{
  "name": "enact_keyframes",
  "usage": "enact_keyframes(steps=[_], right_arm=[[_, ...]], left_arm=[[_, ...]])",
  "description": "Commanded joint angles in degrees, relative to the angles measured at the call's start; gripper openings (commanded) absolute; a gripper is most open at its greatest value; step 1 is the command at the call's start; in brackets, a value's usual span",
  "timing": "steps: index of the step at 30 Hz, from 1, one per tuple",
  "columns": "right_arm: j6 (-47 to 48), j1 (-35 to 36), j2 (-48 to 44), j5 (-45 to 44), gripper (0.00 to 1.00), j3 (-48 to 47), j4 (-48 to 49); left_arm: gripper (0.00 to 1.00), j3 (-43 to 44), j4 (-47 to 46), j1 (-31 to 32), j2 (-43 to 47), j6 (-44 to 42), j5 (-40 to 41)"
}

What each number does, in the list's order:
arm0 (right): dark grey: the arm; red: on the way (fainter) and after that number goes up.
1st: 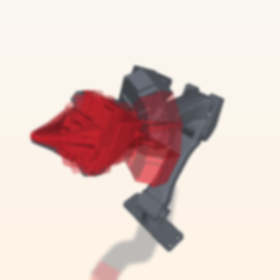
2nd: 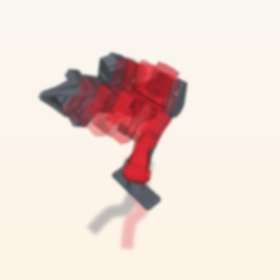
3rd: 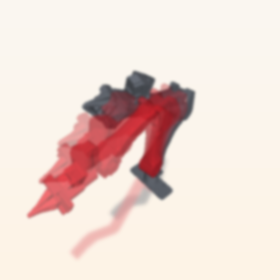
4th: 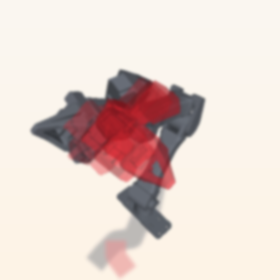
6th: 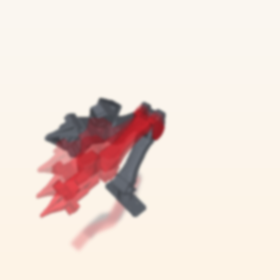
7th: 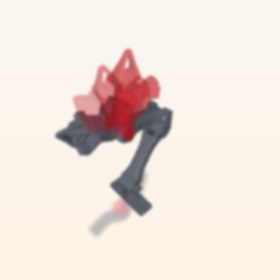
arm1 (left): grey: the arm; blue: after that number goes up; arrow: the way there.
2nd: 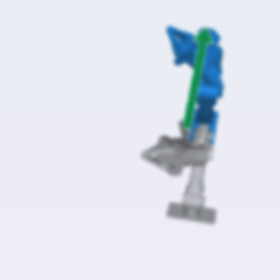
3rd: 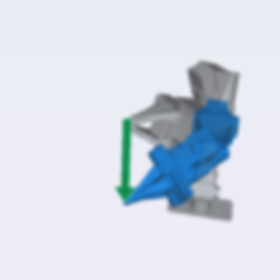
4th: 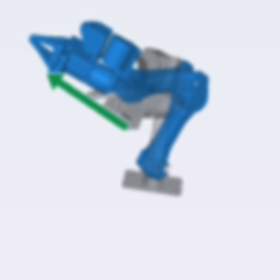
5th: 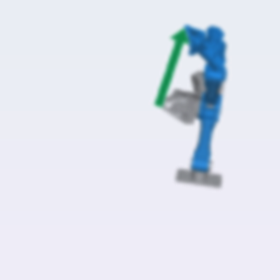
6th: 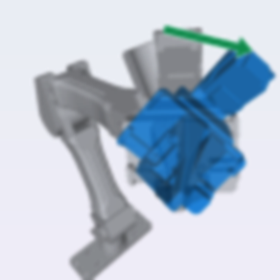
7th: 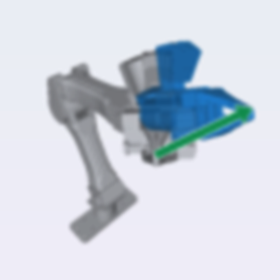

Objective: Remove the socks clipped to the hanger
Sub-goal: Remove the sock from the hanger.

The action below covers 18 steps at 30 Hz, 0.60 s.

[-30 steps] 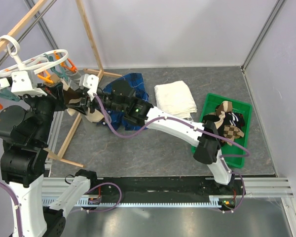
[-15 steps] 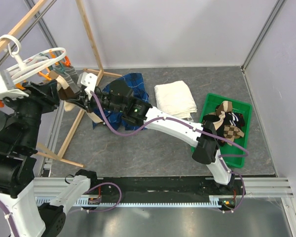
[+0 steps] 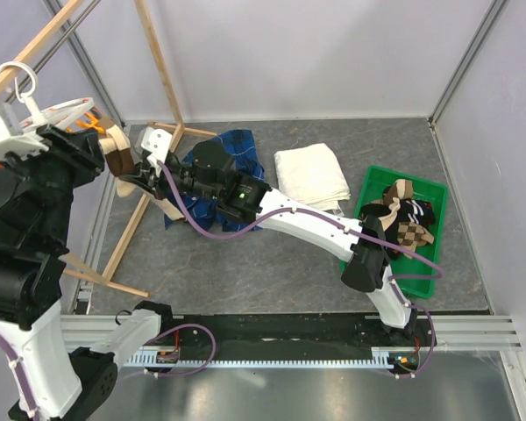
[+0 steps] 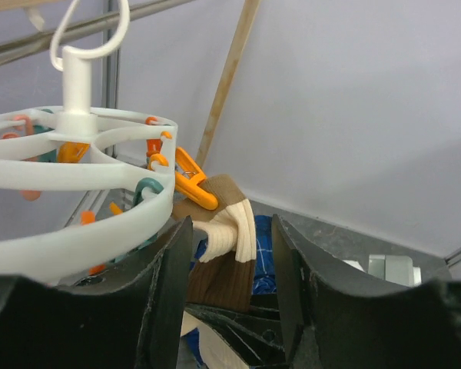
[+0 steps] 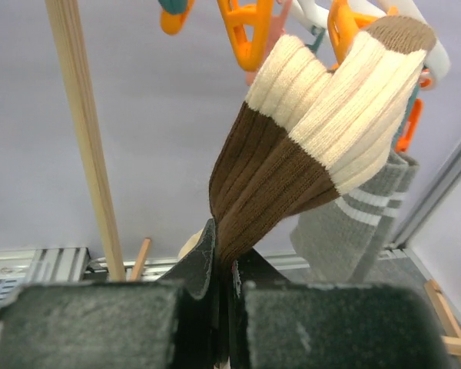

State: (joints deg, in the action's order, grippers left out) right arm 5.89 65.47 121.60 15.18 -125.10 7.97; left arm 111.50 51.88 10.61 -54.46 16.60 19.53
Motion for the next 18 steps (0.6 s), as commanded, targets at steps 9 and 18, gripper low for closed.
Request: enact_keyframes(steps=[9, 18], right_arm=[[13.7, 3.8, -1.6, -12.3, 0.0, -2.3, -4.0], [14.5, 4.1, -1.5, -14.0, 0.0, -3.7, -4.4]], left_arm=[[0.53, 5.7, 2.4, -0.2, -3.3, -1.5, -1.0], [0.54, 7.0, -4.1, -0.2, 3.4, 1.3, -15.8]])
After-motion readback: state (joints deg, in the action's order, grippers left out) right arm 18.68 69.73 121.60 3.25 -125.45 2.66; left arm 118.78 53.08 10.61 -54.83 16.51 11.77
